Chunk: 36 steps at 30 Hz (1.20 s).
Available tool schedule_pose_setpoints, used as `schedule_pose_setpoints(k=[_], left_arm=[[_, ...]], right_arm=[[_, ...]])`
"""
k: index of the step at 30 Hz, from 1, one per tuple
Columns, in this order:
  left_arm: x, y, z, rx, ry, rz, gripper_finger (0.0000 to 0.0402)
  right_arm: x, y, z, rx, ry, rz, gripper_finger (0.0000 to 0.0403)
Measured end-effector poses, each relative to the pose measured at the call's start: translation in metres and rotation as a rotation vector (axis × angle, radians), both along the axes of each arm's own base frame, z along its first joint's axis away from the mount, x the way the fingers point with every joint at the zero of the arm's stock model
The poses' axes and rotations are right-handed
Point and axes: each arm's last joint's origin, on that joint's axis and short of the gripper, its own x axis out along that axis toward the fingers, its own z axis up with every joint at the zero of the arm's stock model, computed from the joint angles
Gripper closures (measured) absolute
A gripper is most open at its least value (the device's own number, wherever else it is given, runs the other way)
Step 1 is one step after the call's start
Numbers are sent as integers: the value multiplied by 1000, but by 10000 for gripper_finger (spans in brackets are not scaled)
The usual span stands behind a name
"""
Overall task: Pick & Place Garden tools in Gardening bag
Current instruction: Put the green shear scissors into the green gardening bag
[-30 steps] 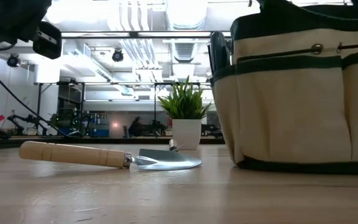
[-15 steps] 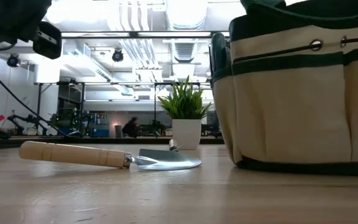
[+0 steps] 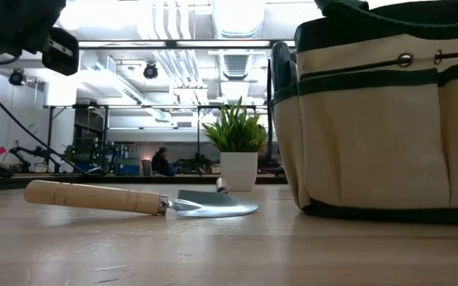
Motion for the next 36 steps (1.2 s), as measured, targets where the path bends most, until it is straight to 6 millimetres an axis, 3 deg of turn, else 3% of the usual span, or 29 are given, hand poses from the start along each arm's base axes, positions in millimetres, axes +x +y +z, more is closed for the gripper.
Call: schedule_pose_setpoints(k=[11, 17, 36], left_arm=[[0, 0, 0, 0, 0, 0, 390], [0, 0, 0, 0, 0, 0, 390], [0, 0, 0, 0, 0, 0, 390]], right_arm=[[1, -14, 0, -137, 2, -34, 394], [0, -13, 4, -26, 61, -15, 394], [-1, 6, 62, 155, 249, 133, 394]])
